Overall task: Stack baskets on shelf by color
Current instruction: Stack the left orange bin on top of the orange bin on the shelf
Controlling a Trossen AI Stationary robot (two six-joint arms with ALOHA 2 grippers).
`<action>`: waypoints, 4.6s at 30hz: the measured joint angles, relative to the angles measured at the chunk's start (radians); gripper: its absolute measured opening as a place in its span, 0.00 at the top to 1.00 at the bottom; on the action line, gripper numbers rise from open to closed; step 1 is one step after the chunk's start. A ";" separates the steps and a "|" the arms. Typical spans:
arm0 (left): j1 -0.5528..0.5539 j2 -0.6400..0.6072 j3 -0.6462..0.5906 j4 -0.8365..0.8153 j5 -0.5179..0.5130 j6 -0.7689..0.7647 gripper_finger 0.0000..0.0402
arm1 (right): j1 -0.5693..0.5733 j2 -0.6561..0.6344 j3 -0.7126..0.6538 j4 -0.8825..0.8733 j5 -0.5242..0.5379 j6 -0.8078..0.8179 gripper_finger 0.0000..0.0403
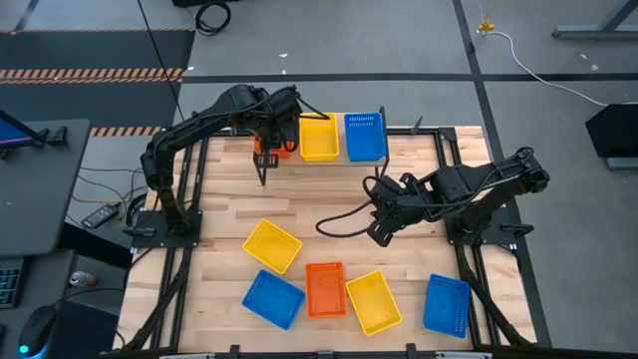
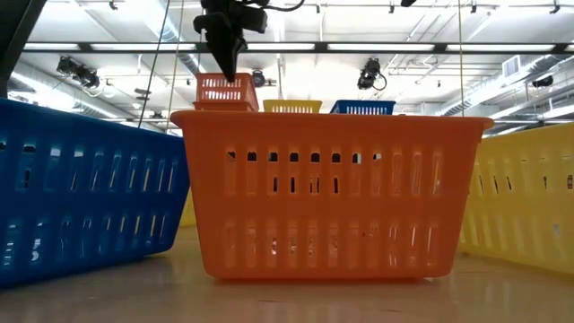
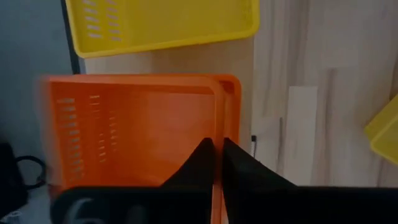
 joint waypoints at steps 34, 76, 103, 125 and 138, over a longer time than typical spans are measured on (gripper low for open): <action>-0.005 0.000 0.000 -0.026 0.040 -0.215 0.70 | -0.044 0.000 0.000 0.034 -0.082 -0.060 0.72; -0.084 -0.024 0.000 -0.073 -0.131 -0.306 0.98 | -0.106 0.000 0.000 0.021 -0.079 -0.259 0.72; -0.091 0.051 -0.001 -0.041 -0.126 -0.386 0.81 | -0.128 -0.034 -0.001 0.002 -0.079 -0.286 0.72; -0.075 0.058 -0.001 -0.045 0.063 -0.403 0.61 | -0.128 -0.149 0.000 0.004 -0.060 -0.283 0.72; -0.050 0.060 -0.014 -0.099 0.065 -0.458 0.57 | -0.175 -0.221 0.000 -0.001 -0.051 -0.258 0.72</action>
